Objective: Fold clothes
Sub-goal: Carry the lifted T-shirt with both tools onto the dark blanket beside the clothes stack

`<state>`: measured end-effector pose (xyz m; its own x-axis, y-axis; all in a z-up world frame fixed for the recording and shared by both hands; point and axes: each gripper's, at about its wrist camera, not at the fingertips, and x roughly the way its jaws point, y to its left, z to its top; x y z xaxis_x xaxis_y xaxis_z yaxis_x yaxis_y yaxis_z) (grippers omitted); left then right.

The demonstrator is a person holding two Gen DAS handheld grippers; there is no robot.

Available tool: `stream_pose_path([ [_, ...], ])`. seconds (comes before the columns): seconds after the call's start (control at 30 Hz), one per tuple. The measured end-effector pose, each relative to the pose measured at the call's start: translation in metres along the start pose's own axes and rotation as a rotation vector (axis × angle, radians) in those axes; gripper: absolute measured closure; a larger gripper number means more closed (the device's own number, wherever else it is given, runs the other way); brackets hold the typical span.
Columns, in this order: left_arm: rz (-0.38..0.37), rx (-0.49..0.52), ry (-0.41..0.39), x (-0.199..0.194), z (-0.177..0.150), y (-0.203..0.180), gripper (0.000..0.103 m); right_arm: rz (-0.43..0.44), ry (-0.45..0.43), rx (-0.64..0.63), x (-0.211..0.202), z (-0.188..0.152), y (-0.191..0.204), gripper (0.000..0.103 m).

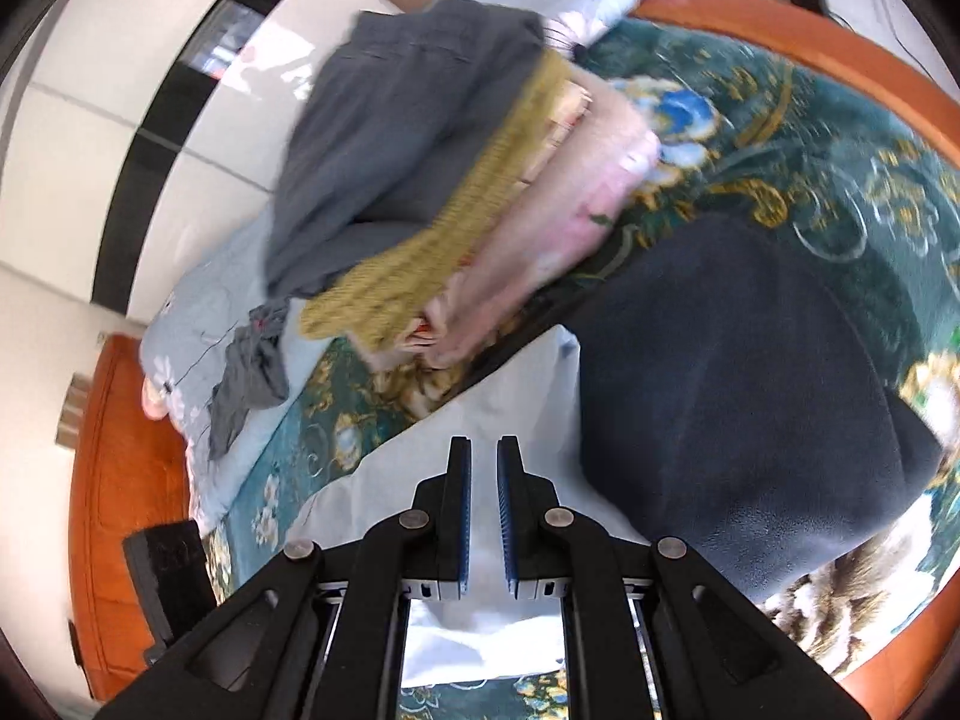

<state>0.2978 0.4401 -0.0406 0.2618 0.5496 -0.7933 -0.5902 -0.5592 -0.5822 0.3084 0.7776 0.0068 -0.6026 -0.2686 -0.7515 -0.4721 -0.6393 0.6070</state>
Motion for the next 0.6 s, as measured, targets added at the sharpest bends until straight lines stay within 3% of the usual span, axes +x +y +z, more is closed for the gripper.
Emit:
stream_pose_path([
  [0.1,-0.003,-0.06,0.032,0.01,-0.007,0.026,0.081,-0.018,-0.009,0.027,0.005,-0.006,-0.008,0.094],
  [0.2,-0.056,-0.119,0.04,0.008,-0.013,0.048,0.066,-0.035,-0.027,-0.016,0.004,-0.014,0.002,0.094],
  [0.3,-0.092,-0.148,0.019,-0.005,-0.02,0.059,0.066,-0.049,-0.013,-0.098,0.008,-0.029,0.021,0.094],
  [0.5,0.055,-0.017,-0.142,-0.044,-0.019,0.036,0.066,-0.15,0.046,-0.204,0.03,-0.068,0.037,0.093],
  [0.6,0.048,0.072,-0.164,-0.041,-0.012,0.003,0.065,-0.156,0.057,-0.244,0.041,-0.08,0.05,0.093],
])
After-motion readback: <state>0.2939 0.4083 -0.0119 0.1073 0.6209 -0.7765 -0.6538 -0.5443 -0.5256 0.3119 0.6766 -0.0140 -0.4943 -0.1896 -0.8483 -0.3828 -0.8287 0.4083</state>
